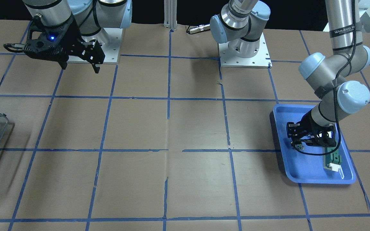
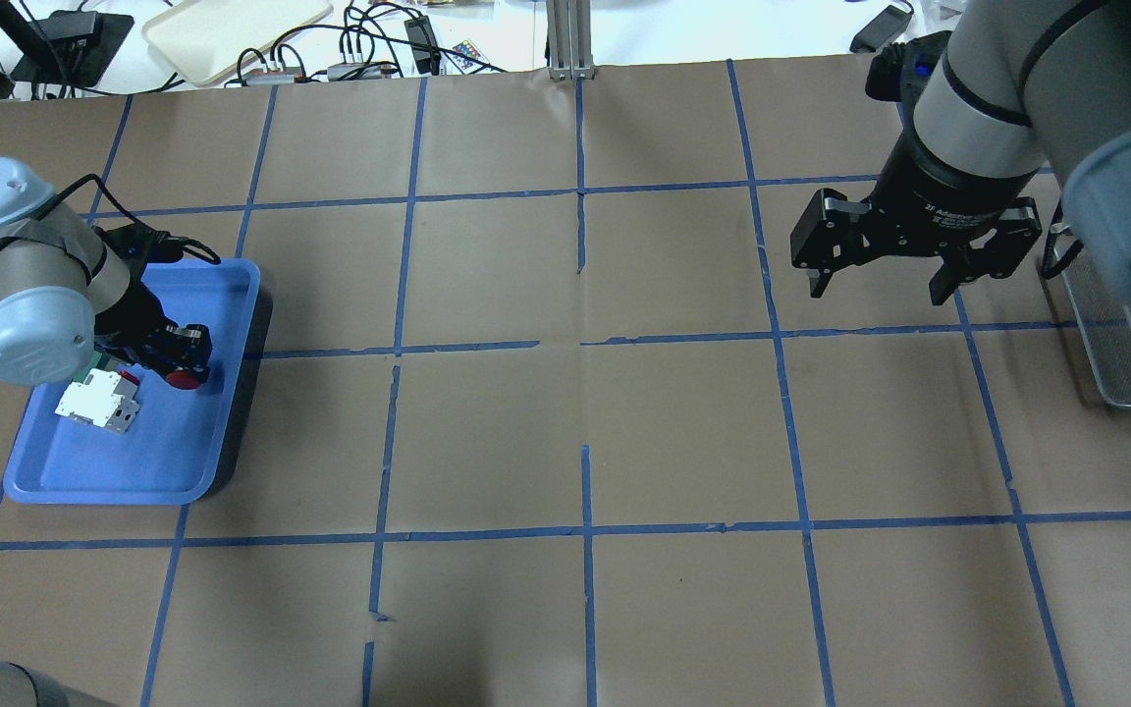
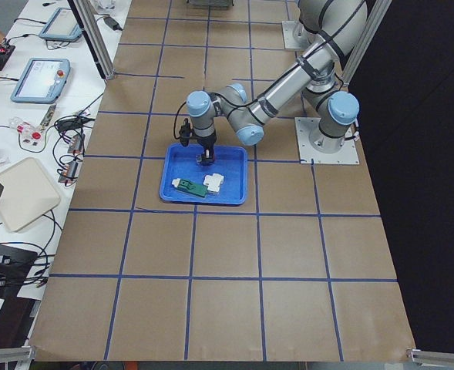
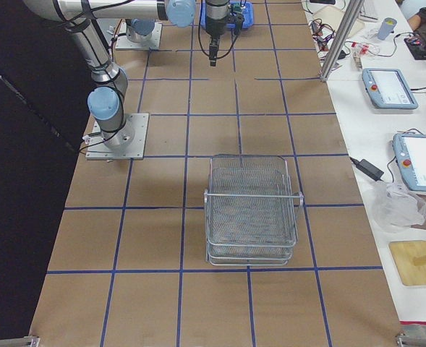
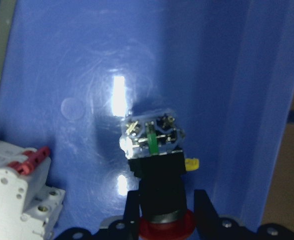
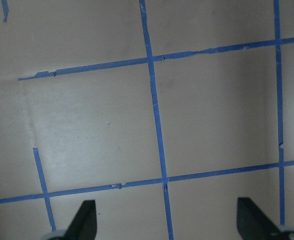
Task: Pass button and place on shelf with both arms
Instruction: 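Carry the push-button toward the right gripper while the right gripper rotates to meet it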
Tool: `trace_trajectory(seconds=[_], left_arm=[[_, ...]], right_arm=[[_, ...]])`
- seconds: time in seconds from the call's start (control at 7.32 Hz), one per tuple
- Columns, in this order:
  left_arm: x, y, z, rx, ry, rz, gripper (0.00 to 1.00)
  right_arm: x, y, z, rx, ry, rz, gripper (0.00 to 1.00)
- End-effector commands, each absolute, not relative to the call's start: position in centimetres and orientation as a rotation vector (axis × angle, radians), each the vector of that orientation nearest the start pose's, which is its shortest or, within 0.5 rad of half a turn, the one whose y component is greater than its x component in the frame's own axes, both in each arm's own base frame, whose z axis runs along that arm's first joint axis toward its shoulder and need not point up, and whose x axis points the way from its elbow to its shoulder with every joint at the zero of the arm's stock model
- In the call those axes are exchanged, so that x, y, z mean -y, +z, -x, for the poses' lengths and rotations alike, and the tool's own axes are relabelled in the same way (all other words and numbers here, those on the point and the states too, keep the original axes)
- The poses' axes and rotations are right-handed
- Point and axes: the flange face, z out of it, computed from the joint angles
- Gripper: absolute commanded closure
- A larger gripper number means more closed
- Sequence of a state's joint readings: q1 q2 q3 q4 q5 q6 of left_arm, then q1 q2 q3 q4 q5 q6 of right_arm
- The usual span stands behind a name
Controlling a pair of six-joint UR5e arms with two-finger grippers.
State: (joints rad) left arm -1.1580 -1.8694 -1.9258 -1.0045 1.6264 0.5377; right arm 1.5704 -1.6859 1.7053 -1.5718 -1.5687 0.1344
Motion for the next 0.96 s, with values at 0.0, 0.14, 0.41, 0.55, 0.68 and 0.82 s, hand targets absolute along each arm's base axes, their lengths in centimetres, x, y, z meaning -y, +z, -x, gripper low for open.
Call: trace_trajectory(seconds=[0.0, 0.14, 0.41, 0.55, 0.68, 0.82], left_arm=[[56.3, 28.9, -1.9, -3.03, 0.255, -0.52, 1.0], [57.1, 31.7, 3.0, -2.991, 0.255, -0.678, 1.0], [56.8, 34.0, 12.1, -2.855, 0.167, -1.098, 1.0], [55.7, 36.2, 16.4, -2.776, 0.121, -1.236, 1.0], [55.3, 37.3, 18.4, -2.742, 0.127, -1.319, 1.0], [55.4, 37.9, 19.9, -2.664, 0.099, -1.488, 1.0]], right_arm=[[44.8, 47.8, -11.0, -3.101, 0.031, -0.37, 0.0], [45.2, 48.2, -9.9, -3.046, 0.029, -0.468, 0.0], [46.0, 48.1, -9.1, -2.769, 0.096, -0.882, 0.0], [46.4, 48.1, -8.9, -2.664, 0.13, -1.006, 0.0], [47.0, 47.7, -8.6, -2.56, 0.193, -1.095, 0.0], [47.8, 47.1, -7.5, -2.473, 0.254, -1.176, 0.0]])
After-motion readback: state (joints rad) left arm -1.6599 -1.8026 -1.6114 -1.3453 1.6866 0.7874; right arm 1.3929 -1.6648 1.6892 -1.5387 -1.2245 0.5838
